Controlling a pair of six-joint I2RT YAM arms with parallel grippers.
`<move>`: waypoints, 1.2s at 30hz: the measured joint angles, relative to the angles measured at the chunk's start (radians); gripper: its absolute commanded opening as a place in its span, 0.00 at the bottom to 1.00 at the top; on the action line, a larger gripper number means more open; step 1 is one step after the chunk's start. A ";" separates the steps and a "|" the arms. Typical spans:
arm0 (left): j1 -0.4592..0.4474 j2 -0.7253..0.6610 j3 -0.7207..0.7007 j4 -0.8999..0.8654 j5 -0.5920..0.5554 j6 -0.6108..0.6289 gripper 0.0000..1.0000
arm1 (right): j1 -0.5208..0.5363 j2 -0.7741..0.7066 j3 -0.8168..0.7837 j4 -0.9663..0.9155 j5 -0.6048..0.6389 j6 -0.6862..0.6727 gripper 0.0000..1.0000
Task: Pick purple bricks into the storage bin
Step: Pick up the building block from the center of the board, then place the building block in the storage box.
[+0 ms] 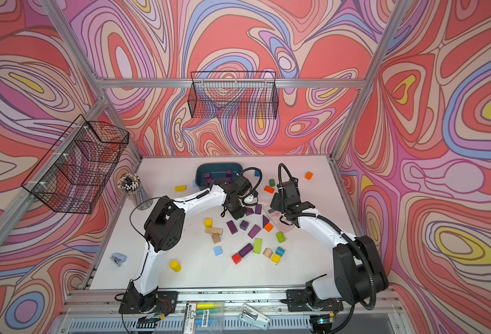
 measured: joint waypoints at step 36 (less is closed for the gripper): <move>0.173 -0.214 -0.077 0.126 0.132 -0.243 0.26 | 0.000 -0.016 0.005 -0.001 -0.025 0.008 0.70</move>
